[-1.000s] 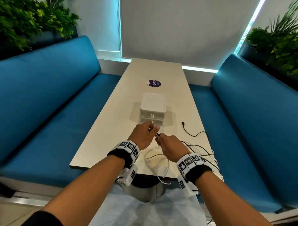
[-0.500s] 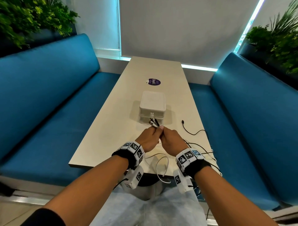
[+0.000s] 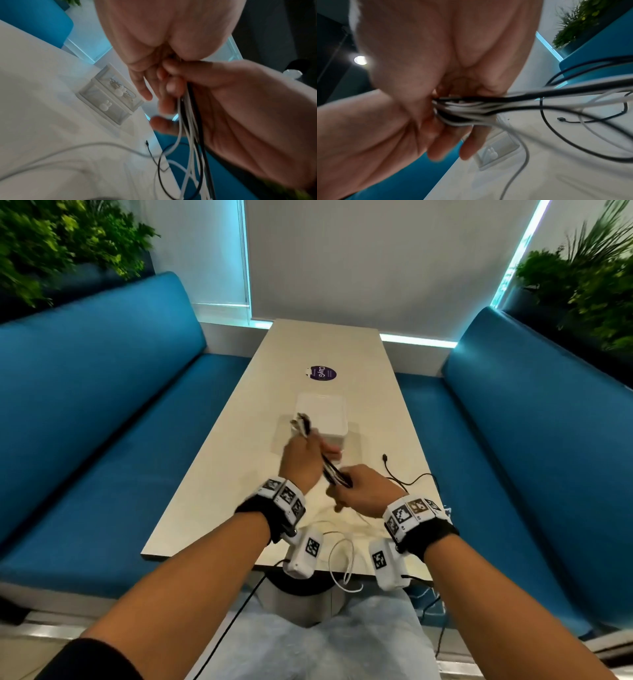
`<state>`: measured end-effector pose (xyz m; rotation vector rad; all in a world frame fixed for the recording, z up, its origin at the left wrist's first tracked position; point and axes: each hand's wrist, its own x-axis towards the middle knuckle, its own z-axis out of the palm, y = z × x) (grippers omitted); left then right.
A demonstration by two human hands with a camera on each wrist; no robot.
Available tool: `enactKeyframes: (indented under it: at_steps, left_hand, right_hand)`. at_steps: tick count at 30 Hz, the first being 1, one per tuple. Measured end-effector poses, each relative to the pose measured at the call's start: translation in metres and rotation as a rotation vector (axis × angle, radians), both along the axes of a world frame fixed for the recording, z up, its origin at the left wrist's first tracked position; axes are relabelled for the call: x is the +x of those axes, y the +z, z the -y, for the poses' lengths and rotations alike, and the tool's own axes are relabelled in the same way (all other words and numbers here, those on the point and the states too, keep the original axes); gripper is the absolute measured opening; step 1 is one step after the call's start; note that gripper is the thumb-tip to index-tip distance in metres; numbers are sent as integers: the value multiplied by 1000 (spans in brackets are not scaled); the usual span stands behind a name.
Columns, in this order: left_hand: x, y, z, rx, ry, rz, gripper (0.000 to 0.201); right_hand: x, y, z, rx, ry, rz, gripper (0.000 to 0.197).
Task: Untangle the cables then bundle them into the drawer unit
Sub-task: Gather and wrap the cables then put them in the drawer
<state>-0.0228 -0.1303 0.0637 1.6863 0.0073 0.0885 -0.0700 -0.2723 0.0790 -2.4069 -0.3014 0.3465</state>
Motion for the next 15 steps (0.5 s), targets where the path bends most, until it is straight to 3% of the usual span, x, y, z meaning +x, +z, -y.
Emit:
enactKeyframes:
  at_steps: [3, 5, 6, 9, 10, 13, 15]
  left_hand:
    - [18, 15, -24, -358, 163, -82, 47]
    - [21, 26, -40, -472, 178, -119, 37]
    - [22, 25, -45, -356, 149, -94, 39]
    - [13, 8, -54, 487, -73, 83, 40]
    - [8, 2, -54, 662, -155, 104, 36]
    - [-11, -4, -56, 865, -351, 165, 32]
    - [-19, -5, -55, 1048, -463, 204, 53]
  right_hand:
    - [-9, -29, 29, -154, -44, -138, 16]
    - [-17, -54, 43, -187, -107, -178, 21]
    - [-20, -64, 48, -207, -139, -166, 25]
    - [-20, -73, 50, -280, -144, -113, 27]
    - [-18, -72, 49, -284, -143, -115, 27]
    - [-15, -65, 54, -318, -174, -75, 29]
    - [-12, -61, 59, -310, -196, -58, 27]
